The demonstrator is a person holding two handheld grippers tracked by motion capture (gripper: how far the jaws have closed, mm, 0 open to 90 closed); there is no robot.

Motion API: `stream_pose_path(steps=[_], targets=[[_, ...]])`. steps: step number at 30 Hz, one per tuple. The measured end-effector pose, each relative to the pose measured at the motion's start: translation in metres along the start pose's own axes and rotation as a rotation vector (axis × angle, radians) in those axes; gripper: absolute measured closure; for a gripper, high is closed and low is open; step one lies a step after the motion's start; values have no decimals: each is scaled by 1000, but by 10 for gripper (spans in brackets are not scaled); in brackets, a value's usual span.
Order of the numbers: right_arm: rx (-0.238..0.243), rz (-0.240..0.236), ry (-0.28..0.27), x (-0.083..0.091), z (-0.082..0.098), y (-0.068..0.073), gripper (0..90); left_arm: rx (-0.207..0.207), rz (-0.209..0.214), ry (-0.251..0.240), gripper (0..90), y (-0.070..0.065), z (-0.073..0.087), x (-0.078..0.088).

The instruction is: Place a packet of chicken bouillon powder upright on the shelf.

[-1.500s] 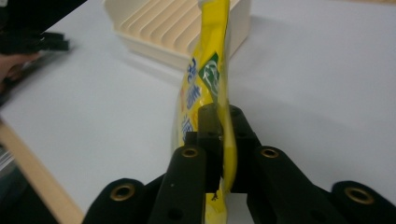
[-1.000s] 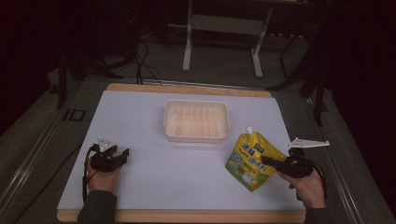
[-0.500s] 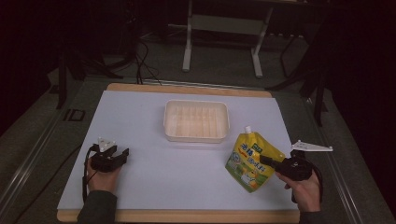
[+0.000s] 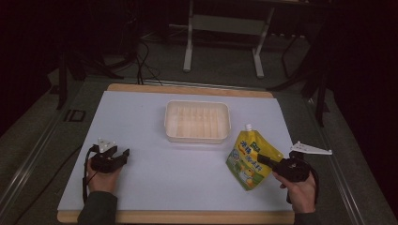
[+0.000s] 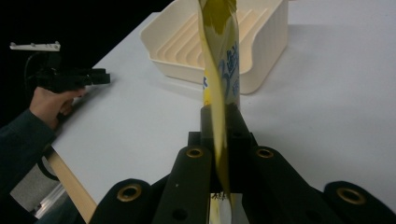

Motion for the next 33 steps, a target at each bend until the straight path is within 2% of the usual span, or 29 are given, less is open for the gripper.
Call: stream_pose_path(steps=[7, 13, 33], targets=[[-10, -1, -42, -3, -3, 2, 900, 0, -2, -1, 475, 0, 0, 0], [3, 6, -66, -6, -8, 7, 900, 0, -3, 0, 474, 0, 0, 0], [19, 0, -111, -15, -19, 18, 900, -1, -3, 0, 473, 0, 0, 0]])
Point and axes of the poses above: each handheld gripper's, and its own axes: x roughly backward along the jaws, z roughly out of its underside, y roughly to its left, the point moved 6 cm from there along -x, roughly forward along the jaws, and after that the axes turned 1 degree about -z, right-handed, at the moved point
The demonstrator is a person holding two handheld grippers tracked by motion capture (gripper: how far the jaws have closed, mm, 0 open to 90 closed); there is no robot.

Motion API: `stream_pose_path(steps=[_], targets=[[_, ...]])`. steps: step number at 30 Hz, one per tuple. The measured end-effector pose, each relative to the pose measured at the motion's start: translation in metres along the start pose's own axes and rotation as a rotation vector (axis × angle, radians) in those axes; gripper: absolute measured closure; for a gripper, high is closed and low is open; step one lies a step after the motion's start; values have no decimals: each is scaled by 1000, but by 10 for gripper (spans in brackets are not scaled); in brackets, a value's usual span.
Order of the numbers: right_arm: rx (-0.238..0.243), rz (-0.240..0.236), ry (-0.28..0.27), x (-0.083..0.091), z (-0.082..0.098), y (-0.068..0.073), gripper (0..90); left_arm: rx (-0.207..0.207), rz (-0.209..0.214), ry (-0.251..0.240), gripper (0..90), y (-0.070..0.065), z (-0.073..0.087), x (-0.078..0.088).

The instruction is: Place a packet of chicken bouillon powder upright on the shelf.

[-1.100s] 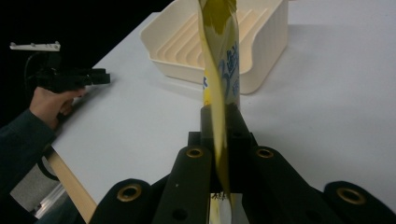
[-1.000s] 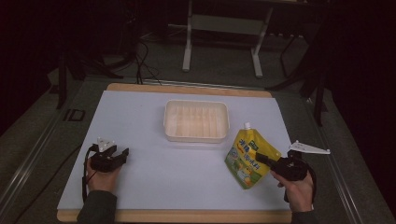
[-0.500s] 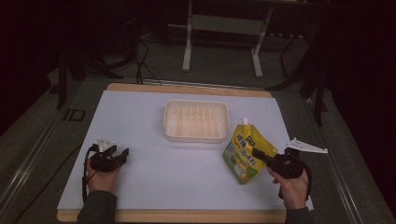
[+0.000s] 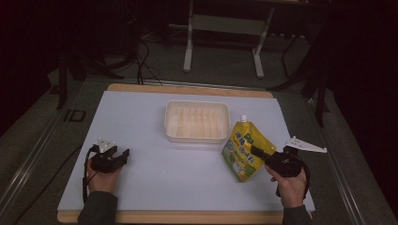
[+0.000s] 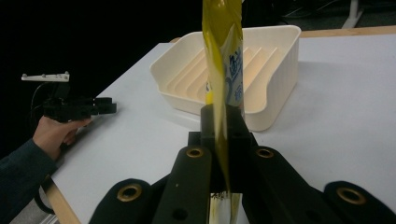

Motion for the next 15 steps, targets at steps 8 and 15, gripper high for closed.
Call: stream_pose_path(steps=[8, 15], targets=[[5, 3, -10, -4, -2, 3, 900, 0, -1, -2, 473, 0, 0, 0], [12, 16, -22, -8, -5, 5, 900, 0, -1, -3, 473, 0, 0, 0]])
Point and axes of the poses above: each handheld gripper's, and its own axes: x roughly backward along the jaws, z roughly out of its underside, y roughly to its left, the point moved 6 cm from there along -x, roughly forward along the jaws, and after that the axes turned 1 degree about -z, right-handed, at the moved point
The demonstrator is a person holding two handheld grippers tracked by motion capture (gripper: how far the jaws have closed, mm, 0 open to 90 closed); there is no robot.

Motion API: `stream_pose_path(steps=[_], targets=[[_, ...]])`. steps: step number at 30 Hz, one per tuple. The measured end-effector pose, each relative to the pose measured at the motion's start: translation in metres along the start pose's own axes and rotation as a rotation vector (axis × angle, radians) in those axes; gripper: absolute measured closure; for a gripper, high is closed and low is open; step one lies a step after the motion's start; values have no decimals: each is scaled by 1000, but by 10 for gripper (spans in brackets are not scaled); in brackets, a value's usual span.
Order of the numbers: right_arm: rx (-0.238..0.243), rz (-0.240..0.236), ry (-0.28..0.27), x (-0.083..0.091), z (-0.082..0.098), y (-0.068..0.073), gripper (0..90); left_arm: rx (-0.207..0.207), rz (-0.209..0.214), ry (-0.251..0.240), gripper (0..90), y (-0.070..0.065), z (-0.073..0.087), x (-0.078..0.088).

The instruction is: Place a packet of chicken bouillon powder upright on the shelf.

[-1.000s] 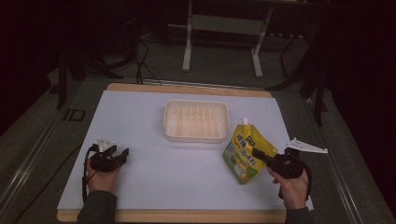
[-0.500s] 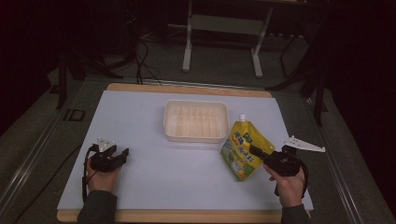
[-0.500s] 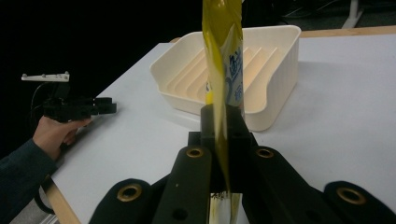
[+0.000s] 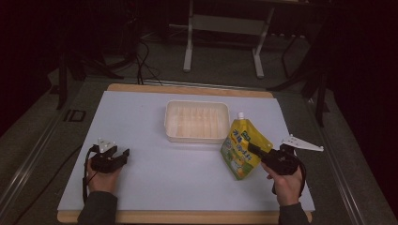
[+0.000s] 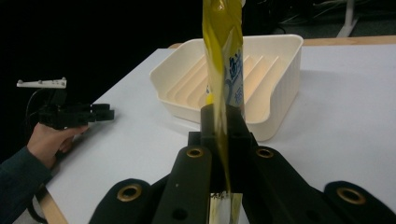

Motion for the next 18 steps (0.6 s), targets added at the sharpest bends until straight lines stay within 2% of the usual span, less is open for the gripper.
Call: stream_pose_path(steps=[9, 18], targets=[[2, -4, -25, -2, -5, 3, 900, 0, 0, -1, 473, 0, 0, 0], [8, 16, -59, -5, -13, 5, 900, -1, 0, 0, 473, 0, 0, 0]])
Point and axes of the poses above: each handheld gripper's, and its own axes: x roughly backward along the jaws, z roughly out of its underside, y roughly to its left, the point moved 6 cm from there along -x, roughly forward along the jaws, and after that the axes turned 1 degree about -z, right-handed, at the moved point
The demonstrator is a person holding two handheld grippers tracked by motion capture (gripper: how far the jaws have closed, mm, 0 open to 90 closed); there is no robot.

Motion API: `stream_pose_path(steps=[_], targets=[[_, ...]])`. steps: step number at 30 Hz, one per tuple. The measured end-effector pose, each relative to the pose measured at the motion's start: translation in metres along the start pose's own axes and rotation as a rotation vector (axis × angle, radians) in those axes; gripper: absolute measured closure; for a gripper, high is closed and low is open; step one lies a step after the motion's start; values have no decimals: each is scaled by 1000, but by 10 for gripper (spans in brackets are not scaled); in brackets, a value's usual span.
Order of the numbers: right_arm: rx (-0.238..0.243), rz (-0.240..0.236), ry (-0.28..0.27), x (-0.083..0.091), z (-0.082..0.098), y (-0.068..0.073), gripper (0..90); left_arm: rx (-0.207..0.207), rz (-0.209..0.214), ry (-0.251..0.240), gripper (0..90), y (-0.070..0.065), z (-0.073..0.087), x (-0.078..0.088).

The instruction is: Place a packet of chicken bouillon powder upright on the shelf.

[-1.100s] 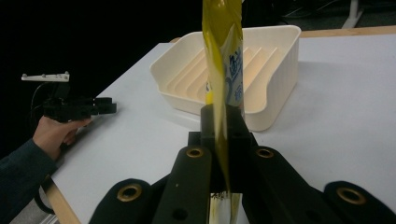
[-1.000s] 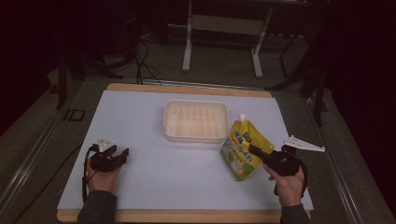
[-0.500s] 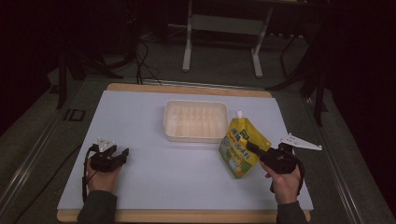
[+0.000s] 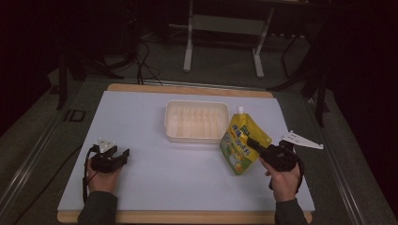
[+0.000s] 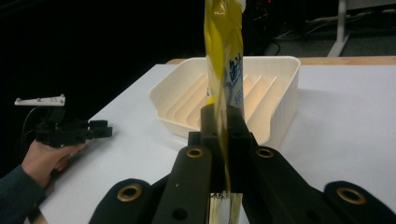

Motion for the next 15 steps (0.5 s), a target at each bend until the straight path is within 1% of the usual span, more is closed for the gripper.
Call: stream_pose_path(steps=[6, 15], targets=[[-15, 10, -32, -2, -6, 0, 900, 0, 1, 0, 473, 0, 0, 0], [-19, 28, -59, -6, -12, -1, 900, -1, 0, 1, 473, 0, 0, 0]])
Point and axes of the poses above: each handheld gripper's, and its own axes: x roughly backward along the jaws, z roughly out of its underside, y roughly to its left, the point moved 6 cm from there along -x, roughly forward along the jaws, and after that the axes turned 1 degree about -z, right-handed, at the moved point
